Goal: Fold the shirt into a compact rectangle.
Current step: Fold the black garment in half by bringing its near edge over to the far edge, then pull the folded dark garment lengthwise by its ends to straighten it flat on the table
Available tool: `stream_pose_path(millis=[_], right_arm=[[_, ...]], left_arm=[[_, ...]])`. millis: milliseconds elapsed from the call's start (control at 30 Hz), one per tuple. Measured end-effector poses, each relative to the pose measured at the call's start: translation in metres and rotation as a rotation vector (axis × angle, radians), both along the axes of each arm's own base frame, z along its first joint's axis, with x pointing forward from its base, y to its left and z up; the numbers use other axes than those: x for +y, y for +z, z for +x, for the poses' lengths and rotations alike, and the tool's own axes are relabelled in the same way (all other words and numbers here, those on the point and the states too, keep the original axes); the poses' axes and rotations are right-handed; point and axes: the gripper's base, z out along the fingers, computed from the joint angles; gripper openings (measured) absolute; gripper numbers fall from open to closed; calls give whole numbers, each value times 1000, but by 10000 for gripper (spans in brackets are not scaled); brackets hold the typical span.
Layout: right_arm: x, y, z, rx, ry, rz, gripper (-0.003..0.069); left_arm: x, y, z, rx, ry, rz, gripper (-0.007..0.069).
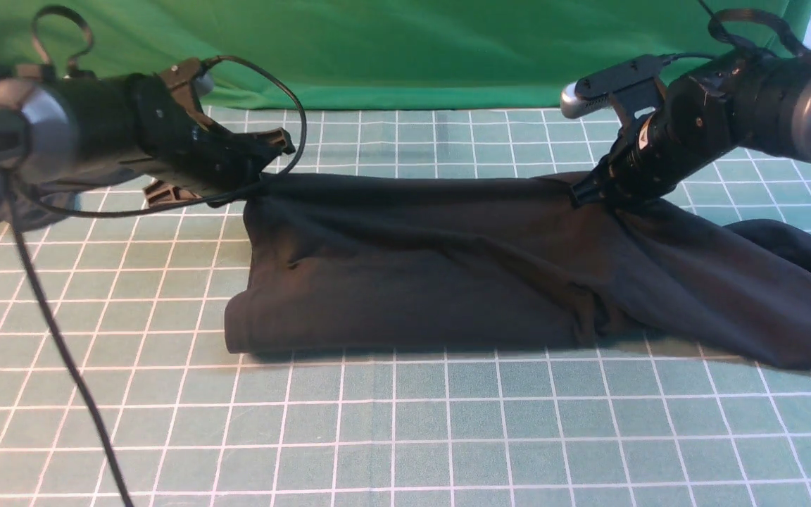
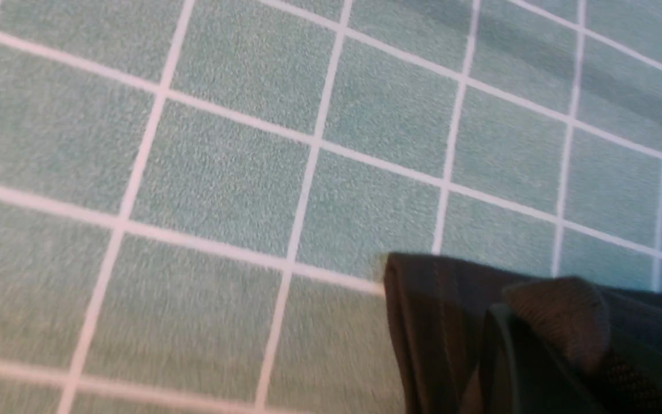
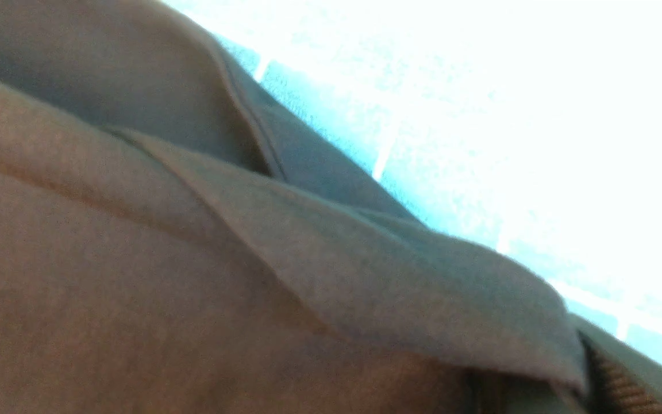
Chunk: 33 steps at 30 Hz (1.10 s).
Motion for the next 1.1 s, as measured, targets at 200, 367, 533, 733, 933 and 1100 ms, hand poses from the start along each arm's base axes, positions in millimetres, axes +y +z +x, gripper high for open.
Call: stream_pose_path(millis=[200,367,533,733,933,1100], right_arm=[[-1,-21,8,-8,21,-9,178],[0,-13,12,-50,85,-42,388],[-1,26,14,-52,122,-98,450],[-12,90,10,-22,113,-201,307],[-57,127,-9,141,18,-257,39],[-124,132,-38,241,-177,-43,18]], left_arm=[[3,-11,14,-41,13,12,13],[7,-8,18,-89,22,18,44],[10,-3,21,-86,23,18,164],[19,43,32,-77,5,21,363],[18,111,28,19,-79,43,441],[17,144,20,74,-115,43,445]])
